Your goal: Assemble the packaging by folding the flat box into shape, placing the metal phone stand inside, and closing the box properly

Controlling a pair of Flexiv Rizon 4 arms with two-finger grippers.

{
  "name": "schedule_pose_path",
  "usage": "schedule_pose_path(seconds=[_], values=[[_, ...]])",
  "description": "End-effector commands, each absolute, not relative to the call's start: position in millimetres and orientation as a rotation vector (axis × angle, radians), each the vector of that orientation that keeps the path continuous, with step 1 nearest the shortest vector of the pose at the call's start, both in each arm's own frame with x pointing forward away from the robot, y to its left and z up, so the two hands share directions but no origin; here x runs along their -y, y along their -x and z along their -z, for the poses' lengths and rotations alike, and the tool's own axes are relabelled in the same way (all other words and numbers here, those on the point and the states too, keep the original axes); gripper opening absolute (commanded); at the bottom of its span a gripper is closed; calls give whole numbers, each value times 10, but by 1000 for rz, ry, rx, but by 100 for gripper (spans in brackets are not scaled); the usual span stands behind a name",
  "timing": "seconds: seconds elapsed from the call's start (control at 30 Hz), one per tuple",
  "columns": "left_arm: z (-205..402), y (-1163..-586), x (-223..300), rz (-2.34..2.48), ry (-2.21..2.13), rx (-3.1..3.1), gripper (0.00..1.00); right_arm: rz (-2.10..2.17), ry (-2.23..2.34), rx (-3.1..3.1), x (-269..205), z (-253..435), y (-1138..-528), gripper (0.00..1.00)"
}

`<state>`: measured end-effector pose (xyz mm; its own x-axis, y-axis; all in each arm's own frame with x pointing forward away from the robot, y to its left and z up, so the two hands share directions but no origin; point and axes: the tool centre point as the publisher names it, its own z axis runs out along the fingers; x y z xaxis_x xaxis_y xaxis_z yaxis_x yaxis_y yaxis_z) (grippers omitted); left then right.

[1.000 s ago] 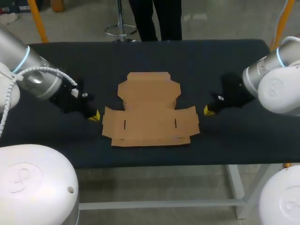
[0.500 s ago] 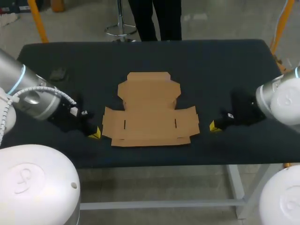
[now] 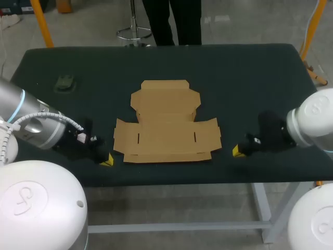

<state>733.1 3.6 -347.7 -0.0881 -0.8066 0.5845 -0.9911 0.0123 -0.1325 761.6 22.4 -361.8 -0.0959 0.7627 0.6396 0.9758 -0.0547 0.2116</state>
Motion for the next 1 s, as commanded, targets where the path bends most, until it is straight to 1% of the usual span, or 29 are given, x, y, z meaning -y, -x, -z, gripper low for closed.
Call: schedule_pose_path(seconds=[0.03,0.53,1.0], values=[[3527,-7321,-14,-726,-1825,1923,0,926,1871,1861,-237,3710,-7636,0],[3527,-7321,-14,-726,-1825,1923,0,926,1871,1861,-237,3710,-7636,0],[3708,-7386,150,-712,-1822,1960,0,870,1799,1879,-311,3902,-7805,0]])
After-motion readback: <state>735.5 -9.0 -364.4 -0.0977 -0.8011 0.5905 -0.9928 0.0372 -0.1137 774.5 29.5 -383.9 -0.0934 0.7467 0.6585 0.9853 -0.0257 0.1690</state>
